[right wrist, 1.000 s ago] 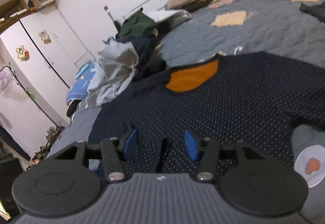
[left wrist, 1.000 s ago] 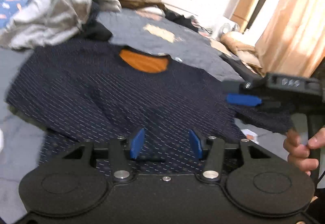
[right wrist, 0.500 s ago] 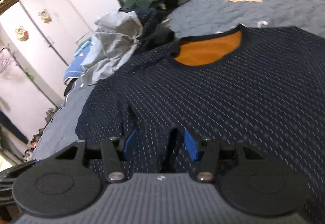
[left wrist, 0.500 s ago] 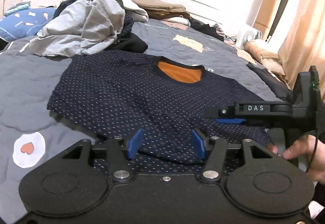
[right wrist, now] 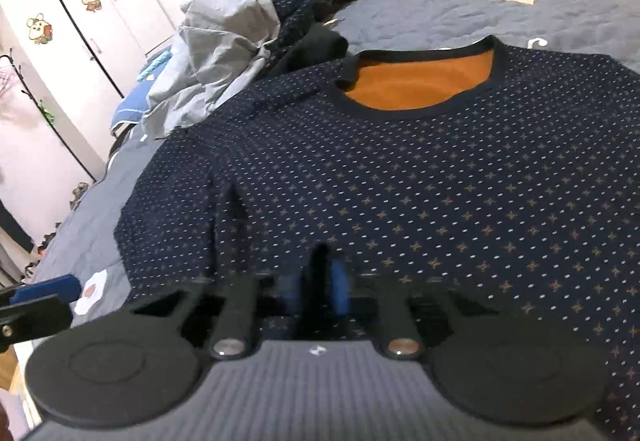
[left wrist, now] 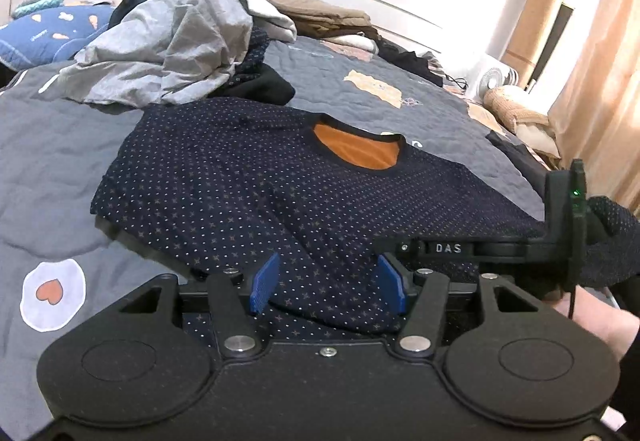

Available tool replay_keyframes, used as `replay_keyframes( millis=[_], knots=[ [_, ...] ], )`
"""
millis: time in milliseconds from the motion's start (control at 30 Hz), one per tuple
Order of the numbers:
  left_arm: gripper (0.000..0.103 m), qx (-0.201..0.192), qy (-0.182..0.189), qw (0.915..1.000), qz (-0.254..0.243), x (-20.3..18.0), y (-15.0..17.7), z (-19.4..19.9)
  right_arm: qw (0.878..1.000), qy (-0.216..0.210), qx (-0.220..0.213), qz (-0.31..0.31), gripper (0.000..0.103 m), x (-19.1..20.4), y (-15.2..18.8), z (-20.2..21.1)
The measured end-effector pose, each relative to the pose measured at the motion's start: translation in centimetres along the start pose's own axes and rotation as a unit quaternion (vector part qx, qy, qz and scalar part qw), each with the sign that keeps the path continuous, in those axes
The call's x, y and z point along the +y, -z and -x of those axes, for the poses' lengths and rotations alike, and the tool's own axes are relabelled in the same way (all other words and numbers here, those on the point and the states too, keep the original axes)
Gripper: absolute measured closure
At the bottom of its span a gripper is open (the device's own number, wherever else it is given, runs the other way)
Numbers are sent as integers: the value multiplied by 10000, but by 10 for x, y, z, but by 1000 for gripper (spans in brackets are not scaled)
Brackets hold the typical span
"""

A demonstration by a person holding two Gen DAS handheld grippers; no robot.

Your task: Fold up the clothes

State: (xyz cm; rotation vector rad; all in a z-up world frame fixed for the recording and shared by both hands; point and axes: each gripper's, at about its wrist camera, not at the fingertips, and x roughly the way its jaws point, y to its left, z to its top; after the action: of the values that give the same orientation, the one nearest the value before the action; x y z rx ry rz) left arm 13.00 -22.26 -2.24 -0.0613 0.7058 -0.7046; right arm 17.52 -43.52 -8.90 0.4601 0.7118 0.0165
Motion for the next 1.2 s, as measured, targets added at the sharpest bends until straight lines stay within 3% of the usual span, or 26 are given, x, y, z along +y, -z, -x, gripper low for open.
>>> replay_keyframes(
  millis=[167, 333, 500, 600, 767, 933, 1067, 1200],
  knots=[
    [48, -18, -36, 10000, 38, 1, 0, 0, 9995, -107, -220, -224, 99, -5, -9, 8],
    [48, -55, -80, 9999, 71, 5, -3, 2, 9942, -114, -893, -595, 99, -23, -41, 41],
    [45, -53, -224, 9997, -13, 11, -5, -1, 9815, 325, -1544, -1082, 99, -72, -69, 80],
    [39, -87, -420, 9989, -163, 13, -6, -3, 9745, 681, -1594, -1425, 99, -111, -72, 89],
    [38, -123, -784, 9939, -771, 14, -9, -17, 9664, 1105, -1571, -1709, 99, -152, -67, 94],
    [38, -10, -967, 9926, -739, 23, -12, -36, 9648, 1275, -1663, -1590, 99, -162, -65, 100],
    [38, -79, -1059, 9859, -1292, 12, -13, -46, 9578, 1370, -1773, -1803, 99, -174, -61, 103],
    [42, -27, -1113, 9774, -1796, 9, -14, -63, 9646, 1290, -1467, -1772, 99, -177, -54, 87]
  ],
)
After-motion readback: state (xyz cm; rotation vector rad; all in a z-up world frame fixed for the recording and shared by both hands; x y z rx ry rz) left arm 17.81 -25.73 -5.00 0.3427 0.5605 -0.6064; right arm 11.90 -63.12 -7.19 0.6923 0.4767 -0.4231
